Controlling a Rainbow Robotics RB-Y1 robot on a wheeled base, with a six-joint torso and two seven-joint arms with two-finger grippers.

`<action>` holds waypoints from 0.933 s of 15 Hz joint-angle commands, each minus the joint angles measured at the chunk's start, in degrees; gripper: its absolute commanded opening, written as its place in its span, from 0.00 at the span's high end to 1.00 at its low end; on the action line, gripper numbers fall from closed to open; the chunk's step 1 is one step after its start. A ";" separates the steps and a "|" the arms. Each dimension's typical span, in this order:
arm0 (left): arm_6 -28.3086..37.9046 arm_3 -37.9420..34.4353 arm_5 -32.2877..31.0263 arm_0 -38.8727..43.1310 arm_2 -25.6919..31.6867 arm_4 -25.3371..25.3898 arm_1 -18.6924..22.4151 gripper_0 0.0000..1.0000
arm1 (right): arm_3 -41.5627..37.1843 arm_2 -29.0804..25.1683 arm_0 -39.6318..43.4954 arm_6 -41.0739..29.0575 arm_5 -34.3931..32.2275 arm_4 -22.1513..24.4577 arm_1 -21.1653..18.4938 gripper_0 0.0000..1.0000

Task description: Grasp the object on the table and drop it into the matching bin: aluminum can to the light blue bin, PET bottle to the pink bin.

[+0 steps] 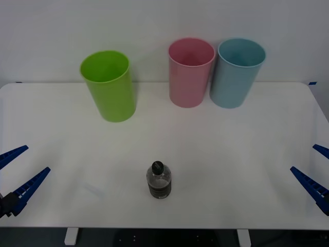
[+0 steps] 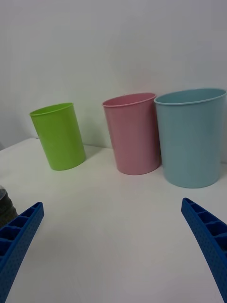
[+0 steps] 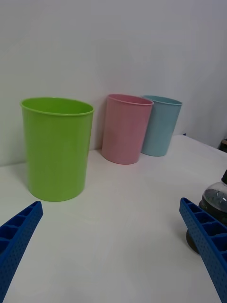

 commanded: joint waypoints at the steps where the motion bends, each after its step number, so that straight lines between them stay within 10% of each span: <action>1: 0.00 0.00 0.00 0.00 0.00 0.00 0.00 0.00 | 0.00 0.00 0.00 0.00 0.00 0.00 0.00 0.00; 14: 0.00 0.00 0.00 0.00 0.00 0.00 0.00 0.00 | -0.71 8.64 -0.66 1.41 -3.48 -0.33 -2.49 0.00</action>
